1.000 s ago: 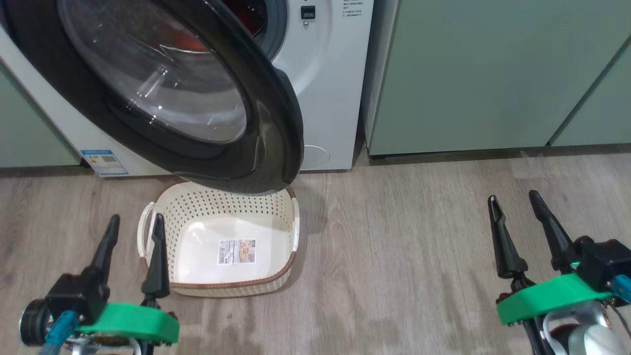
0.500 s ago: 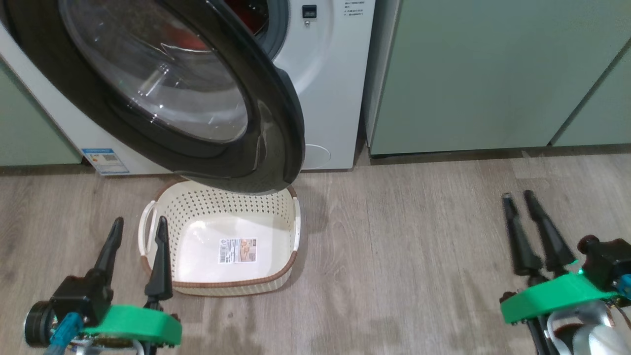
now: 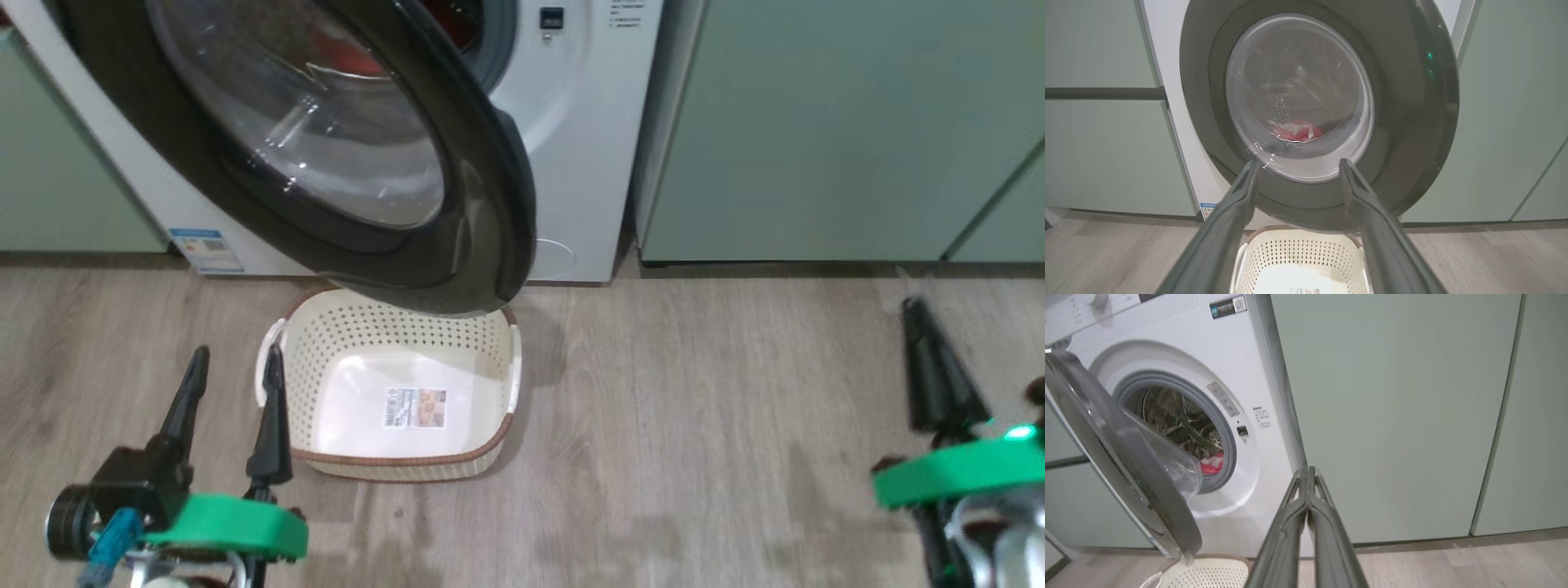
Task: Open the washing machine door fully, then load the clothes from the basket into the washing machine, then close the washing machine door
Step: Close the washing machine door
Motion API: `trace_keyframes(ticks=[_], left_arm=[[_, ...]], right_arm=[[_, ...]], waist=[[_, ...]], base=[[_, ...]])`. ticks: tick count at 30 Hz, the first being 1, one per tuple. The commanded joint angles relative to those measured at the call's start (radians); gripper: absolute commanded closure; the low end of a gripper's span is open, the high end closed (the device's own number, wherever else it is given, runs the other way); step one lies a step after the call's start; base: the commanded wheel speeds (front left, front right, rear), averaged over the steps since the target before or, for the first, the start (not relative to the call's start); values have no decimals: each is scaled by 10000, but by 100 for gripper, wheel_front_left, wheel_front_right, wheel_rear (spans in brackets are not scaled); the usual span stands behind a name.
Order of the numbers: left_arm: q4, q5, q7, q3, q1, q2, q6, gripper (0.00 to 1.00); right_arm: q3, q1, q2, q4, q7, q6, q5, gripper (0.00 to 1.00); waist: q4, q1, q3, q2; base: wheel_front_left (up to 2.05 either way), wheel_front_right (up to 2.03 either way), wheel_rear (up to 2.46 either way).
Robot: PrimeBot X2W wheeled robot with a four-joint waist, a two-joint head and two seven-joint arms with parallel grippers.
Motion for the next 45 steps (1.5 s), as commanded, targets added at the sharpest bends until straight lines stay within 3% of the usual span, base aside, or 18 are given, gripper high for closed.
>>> trace_keyframes(ticks=[1, 8, 14, 22, 31, 45], left_arm=[[-342, 53, -84, 264, -648, 27, 43, 0], [-309, 35, -127, 90, -1020, -121, 24, 0], [-182, -11, -208, -12, -1360, -322, 7, 0], [15, -55, -289, -87, -1486, -489, -65, 0], [135, -49, -335, -181, -1771, -692, -200, 0], [277, 175, -356, -143, -2395, -1217, -594, 0]], right_arm=[[40, -839, -70, -431, -78, 0, 269, 100], [200, -2304, -70, -1232, 299, 0, -91, 100], [1920, -3113, -94, -1408, 1221, 0, -317, 100], [3924, -3412, -374, -594, 1994, 0, 171, 100], [4486, -3955, -708, 611, 2304, 0, 369, 100], [4472, -5516, -1040, 2608, 1896, 0, 233, 100]], waist=[[250, 0, 15, -1], [1157, 0, 106, -1], [2049, 0, 169, -1], [2804, 0, 316, -1], [3125, 0, 726, -1], [3402, 0, 1286, -1]], base=[[0, 0, 0], [0, 0, 0], [0, 0, 0], [0, 0, 0], [0, 0, 0], [0, 0, 0]])
